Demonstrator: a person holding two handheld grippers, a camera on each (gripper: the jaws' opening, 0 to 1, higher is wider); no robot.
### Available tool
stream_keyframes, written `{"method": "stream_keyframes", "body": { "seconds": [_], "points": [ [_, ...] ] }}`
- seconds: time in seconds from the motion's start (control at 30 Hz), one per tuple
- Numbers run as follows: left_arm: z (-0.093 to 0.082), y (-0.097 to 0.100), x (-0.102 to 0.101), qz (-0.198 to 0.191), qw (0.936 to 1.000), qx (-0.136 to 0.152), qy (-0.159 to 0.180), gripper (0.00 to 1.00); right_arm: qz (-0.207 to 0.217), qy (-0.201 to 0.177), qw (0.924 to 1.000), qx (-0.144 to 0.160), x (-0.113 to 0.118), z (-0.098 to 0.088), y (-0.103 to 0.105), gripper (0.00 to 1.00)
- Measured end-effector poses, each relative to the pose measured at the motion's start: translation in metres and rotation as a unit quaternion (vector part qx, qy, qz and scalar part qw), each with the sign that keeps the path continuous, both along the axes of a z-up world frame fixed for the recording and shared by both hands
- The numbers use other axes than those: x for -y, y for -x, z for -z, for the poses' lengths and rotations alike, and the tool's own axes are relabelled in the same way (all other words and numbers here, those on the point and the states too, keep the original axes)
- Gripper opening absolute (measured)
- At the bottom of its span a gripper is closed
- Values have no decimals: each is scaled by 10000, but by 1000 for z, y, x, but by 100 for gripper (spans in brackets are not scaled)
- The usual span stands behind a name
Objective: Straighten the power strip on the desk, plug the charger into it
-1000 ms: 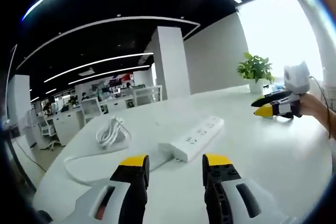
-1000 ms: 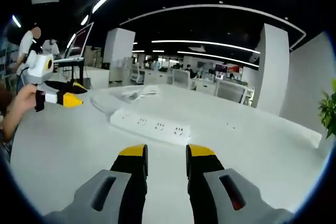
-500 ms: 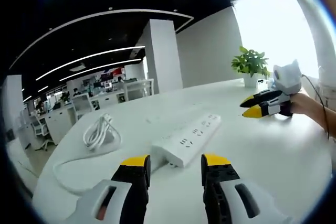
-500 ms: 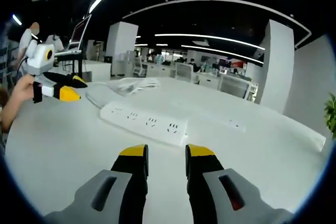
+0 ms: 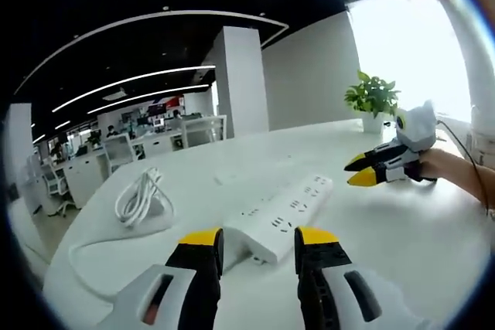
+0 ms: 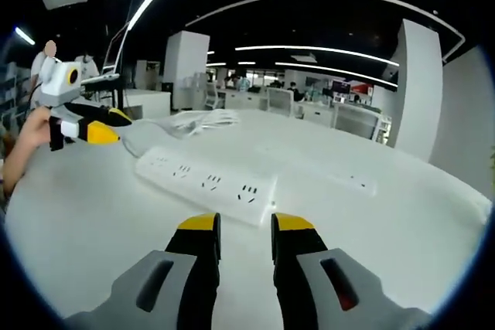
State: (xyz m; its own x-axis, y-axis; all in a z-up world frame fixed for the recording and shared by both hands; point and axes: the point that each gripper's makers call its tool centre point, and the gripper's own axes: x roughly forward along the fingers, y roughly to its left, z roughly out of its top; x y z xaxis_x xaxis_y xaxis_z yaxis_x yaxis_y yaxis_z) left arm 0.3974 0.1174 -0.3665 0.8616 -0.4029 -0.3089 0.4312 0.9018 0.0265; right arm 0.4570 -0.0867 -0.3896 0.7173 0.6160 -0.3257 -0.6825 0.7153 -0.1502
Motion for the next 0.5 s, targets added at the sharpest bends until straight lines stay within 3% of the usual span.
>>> {"method": "stream_keyframes", "body": {
  "seconds": [0.17, 0.5],
  "points": [
    [15, -3, 5, 149, 9998, -165, 19, 37, -88, 117, 9999, -33, 0, 9, -8, 25],
    [34, -9, 10, 300, 9989, -337, 88, 33, -141, -264, 9992, -260, 1, 19, -17, 22]
  ]
}}
